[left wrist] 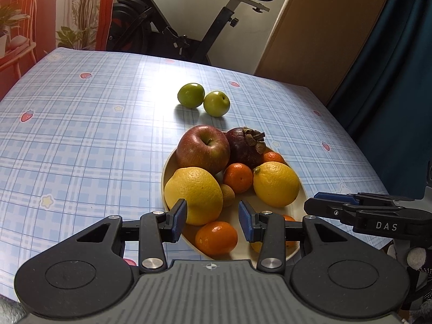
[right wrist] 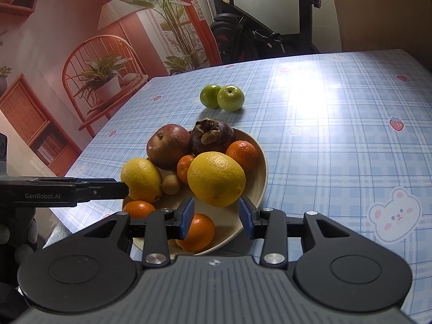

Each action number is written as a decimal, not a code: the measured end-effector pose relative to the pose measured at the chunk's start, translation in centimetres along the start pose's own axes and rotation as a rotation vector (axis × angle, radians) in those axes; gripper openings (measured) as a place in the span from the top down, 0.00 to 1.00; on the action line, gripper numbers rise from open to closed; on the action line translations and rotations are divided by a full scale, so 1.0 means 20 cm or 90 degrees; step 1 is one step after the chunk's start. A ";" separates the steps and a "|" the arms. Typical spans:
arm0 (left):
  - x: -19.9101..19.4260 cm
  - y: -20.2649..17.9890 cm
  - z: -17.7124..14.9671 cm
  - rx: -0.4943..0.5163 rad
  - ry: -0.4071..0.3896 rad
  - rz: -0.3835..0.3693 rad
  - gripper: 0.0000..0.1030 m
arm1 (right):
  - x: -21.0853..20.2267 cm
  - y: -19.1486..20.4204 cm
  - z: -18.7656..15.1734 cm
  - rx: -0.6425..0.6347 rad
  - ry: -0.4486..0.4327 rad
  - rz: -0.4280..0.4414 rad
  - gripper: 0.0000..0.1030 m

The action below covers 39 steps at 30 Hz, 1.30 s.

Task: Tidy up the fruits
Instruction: 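Open the left gripper to release the tangerine in the plate, then move the open left gripper toward the two green apples on the table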

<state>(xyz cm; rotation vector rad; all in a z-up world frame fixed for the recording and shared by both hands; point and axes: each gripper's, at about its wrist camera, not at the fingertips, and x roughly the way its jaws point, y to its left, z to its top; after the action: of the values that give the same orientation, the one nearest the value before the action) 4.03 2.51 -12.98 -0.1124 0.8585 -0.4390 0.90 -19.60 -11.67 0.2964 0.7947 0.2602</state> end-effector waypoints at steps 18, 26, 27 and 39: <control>-0.05 0.08 0.23 -0.014 -0.076 0.026 0.58 | -0.02 -0.07 0.20 -0.032 -0.046 -0.039 0.61; -0.03 0.10 0.37 -0.006 -0.102 0.042 0.58 | 0.04 -0.09 0.33 -0.052 -0.057 -0.040 0.61; -0.02 0.10 0.39 -0.004 -0.103 0.044 0.58 | 0.05 -0.09 0.34 -0.055 -0.057 -0.039 0.61; 0.05 0.16 0.48 -0.001 -0.096 0.092 0.57 | 0.21 -0.09 0.47 -0.077 -0.057 -0.040 0.61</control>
<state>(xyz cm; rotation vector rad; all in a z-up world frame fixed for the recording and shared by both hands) 12.91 4.20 -8.20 -0.0830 0.7140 -0.2915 10.74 -21.36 -8.76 0.1680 0.6952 0.2333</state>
